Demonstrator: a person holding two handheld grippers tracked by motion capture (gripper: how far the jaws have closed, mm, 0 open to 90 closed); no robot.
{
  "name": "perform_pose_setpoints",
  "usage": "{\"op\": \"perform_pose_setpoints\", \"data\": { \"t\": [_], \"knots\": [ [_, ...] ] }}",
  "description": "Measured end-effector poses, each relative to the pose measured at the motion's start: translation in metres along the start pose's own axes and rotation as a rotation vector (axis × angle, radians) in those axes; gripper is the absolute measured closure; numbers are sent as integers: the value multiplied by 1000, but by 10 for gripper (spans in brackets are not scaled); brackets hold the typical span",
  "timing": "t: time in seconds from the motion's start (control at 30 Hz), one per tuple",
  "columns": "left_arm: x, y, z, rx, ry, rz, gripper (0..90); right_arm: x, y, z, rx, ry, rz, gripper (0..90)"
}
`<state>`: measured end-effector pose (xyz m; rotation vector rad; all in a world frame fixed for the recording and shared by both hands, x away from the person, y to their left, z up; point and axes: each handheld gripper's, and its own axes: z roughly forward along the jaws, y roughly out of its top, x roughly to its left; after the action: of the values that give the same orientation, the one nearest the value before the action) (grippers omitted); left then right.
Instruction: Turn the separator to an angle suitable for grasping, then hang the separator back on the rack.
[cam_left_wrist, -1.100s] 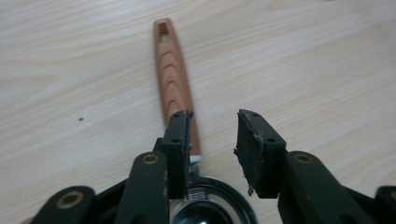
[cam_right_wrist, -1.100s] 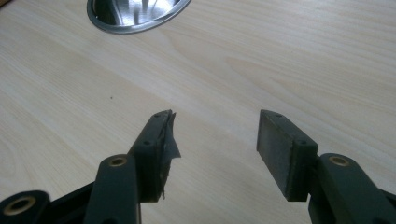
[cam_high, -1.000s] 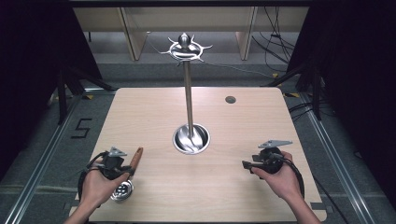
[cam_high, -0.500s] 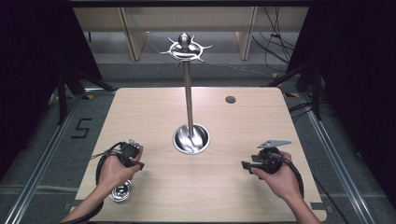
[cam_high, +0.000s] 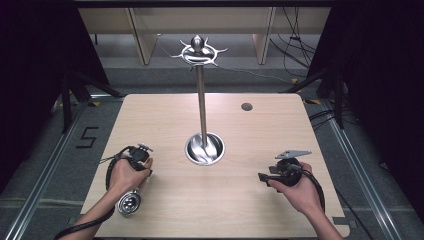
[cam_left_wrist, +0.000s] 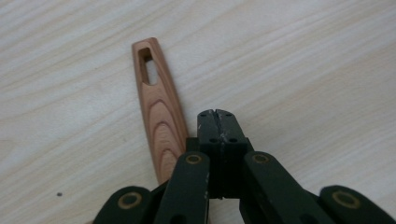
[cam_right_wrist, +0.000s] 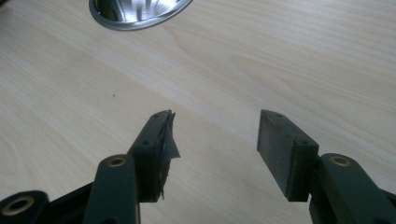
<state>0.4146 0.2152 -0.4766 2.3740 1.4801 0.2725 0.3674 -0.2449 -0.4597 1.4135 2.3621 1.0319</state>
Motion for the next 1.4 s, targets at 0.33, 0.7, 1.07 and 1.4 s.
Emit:
{"op": "perform_pose_setpoints", "data": {
  "t": [0.33,0.7,1.07,1.4],
  "knots": [
    [10,-1,2,4,56,-8,895,1,-1,1,-3,4,14,460],
    [17,-4,0,34,85,-33,895,0,-1,0,14,5,3,456],
    [16,-14,-21,-69,48,-89,857,-6,-3,-2,-23,-9,1,456],
    [10,-23,-31,-68,73,-171,635,-5,0,-6,53,-7,11,456]
  ]
}}
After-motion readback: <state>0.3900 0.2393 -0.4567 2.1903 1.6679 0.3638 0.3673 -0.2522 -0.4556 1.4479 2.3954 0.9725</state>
